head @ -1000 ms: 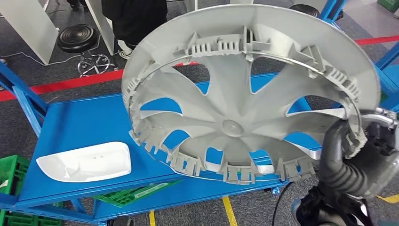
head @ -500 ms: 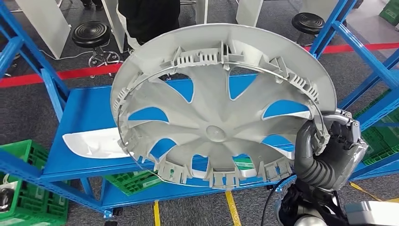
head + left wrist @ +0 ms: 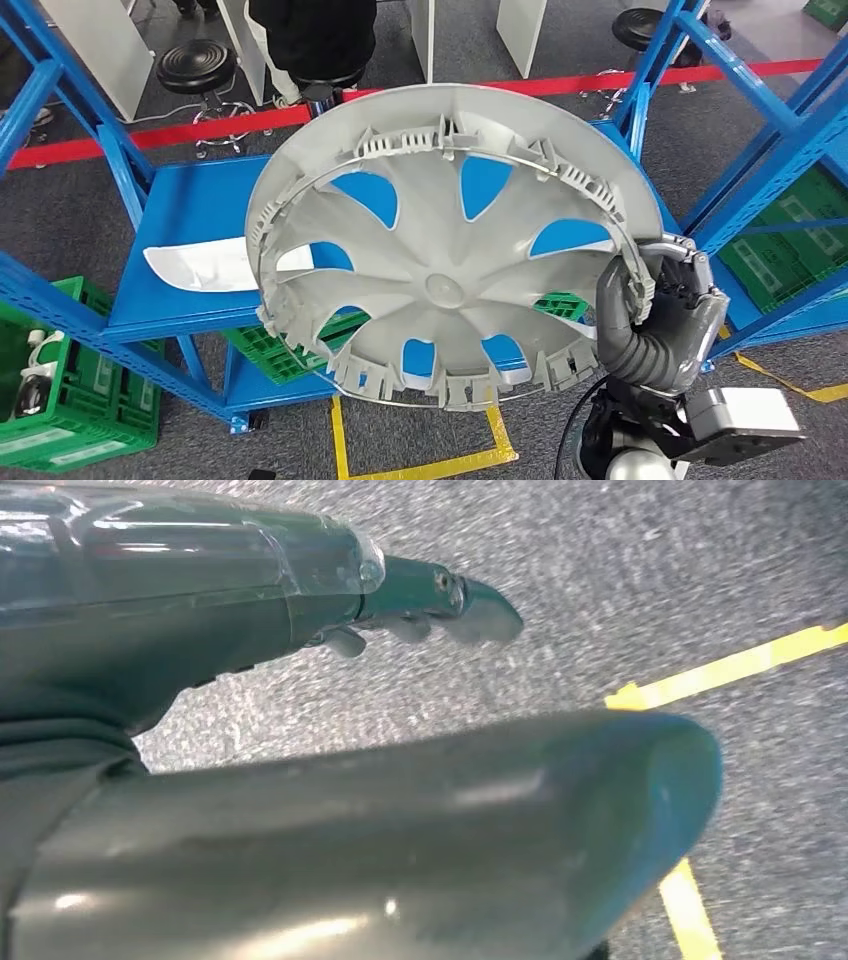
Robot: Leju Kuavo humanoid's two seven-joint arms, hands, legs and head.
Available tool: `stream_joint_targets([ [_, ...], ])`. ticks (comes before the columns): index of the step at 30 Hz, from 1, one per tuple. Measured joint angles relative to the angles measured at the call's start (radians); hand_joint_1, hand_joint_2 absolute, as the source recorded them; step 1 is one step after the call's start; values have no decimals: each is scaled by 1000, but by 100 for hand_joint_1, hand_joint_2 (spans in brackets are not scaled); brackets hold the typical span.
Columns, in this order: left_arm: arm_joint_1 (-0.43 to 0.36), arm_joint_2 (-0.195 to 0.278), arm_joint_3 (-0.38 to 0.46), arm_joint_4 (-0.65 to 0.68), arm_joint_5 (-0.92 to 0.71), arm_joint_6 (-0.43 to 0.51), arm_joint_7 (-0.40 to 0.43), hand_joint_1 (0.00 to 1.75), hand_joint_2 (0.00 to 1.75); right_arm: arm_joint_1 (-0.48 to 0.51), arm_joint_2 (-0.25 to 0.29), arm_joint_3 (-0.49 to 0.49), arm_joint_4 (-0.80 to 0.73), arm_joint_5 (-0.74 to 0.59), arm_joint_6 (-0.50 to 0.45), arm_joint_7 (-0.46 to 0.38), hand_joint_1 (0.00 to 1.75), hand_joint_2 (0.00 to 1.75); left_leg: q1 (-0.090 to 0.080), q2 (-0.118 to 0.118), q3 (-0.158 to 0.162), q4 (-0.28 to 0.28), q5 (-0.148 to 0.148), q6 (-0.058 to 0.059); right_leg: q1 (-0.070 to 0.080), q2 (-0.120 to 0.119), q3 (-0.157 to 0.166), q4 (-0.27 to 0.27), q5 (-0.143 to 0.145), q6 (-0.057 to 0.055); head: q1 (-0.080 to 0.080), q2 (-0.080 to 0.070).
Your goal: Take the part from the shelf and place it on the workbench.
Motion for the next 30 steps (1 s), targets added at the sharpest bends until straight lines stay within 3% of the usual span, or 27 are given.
stream_joint_targets([
  [2,0,-1,-8,0,-12,-10,6,0,0,1,0,0,9,-8,0,6,162,175,5,-5,-24,122,-91,-10,0,-3,-32,6,21,-2,-10,0],
  [3,0,-2,-14,0,-21,-16,11,0,0,1,0,0,13,-13,0,11,162,175,7,-5,-27,171,-104,-14,-1,-5,-50,10,31,0,-14,0],
  [5,0,-2,-28,0,-38,-21,18,0,0,4,0,0,24,-22,0,19,162,175,13,-5,4,195,-61,-23,-4,-8,-91,24,51,7,-18,0],
  [6,0,-3,-35,0,-43,-22,19,0,0,6,0,0,31,-26,0,19,162,175,17,-4,44,160,-30,-27,-6,-9,-112,34,59,12,-19,0],
  [7,-1,-5,-41,-1,-45,-21,18,0,0,10,0,-1,37,-30,0,15,162,175,21,-4,98,100,-20,-32,-8,-10,-132,47,64,18,-21,0],
  [9,-2,-10,-50,-2,-42,-14,14,0,0,18,-1,-7,49,-36,-1,0,162,175,23,-6,196,-33,-51,-28,-9,-10,-158,73,72,29,-22,0],
  [10,-2,-11,-52,-2,-38,-10,12,0,0,22,-2,-12,53,-39,-1,-6,162,175,21,-8,219,-72,-71,-21,-9,-11,-164,80,78,34,-20,0],
  [12,-1,-12,-54,-2,-29,-6,11,0,0,28,-3,-23,59,-45,-1,-10,162,175,17,-9,217,-87,-74,1,-12,-10,-170,86,88,45,-16,0],
  [13,0,-13,-54,-2,-25,-6,11,0,0,31,-4,-27,61,-47,-1,-10,162,175,16,-8,209,-86,-66,11,-15,-7,-175,95,75,50,-14,0],
  [14,1,-13,-55,-1,-22,-6,11,0,0,34,-5,-31,62,-48,-1,-9,162,175,16,-7,200,-86,-55,20,-17,-5,-182,117,44,55,-12,0],
  [17,0,-13,-60,-1,-21,-5,11,0,0,40,-9,-42,67,-50,-2,-8,162,175,10,-8,162,-85,-21,37,-20,0,-210,274,-96,65,3,0],
  [18,0,-13,-62,-1,-20,-5,11,0,0,40,-9,-45,70,-50,-2,-8,162,175,6,-8,147,-85,-9,39,-19,0,-212,325,-116,63,9,0],
  [19,1,-13,-63,-1,-20,-5,11,0,0,40,-10,-47,73,-51,-2,-8,162,175,1,-8,131,-84,3,40,-18,1,-204,351,-111,60,12,0],
  [20,1,-13,-63,-1,-20,-5,11,0,0,41,-10,-49,75,-51,-2,-8,162,175,-4,-8,116,-83,14,41,-17,1,-183,346,-89,53,15,0],
  [21,1,-13,-63,-1,-20,-5,11,0,0,40,-10,-50,77,-51,-2,-8,162,175,-8,-8,103,-83,25,41,-13,3,-148,308,-60,43,16,0],
  [23,1,-15,-64,-1,-20,-5,11,0,0,40,-10,-52,78,-51,-2,-8,162,175,-15,-8,84,-82,44,40,-1,7,-48,164,-31,18,16,0],
  [25,0,-19,-64,-1,-20,-5,11,0,0,39,-10,-53,77,-50,-2,-8,162,175,-16,-7,71,-82,63,33,11,10,23,48,-39,3,13,0],
  [27,1,-21,-64,-1,-20,-5,11,0,0,38,-10,-53,78,-49,-2,-8,162,175,-14,-5,60,-81,78,23,14,9,32,10,-36,-1,13,0],
  [28,1,-21,-64,-1,-20,-5,11,0,0,38,-10,-53,78,-49,-2,-8,162,175,-12,-4,53,-75,70,19,13,6,26,3,-27,-3,12,0],
  [29,2,-21,-65,-1,-20,-5,11,0,0,38,-11,-53,78,-49,-2,-8,162,175,-11,-4,43,-57,43,15,12,4,19,-4,-17,-7,11,0],
  [30,2,-21,-65,-1,-19,-5,11,0,0,38,-11,-53,78,-49,-2,-8,162,175,-9,-5,30,-20,-2,9,9,2,8,-9,-6,-10,6,0],
])
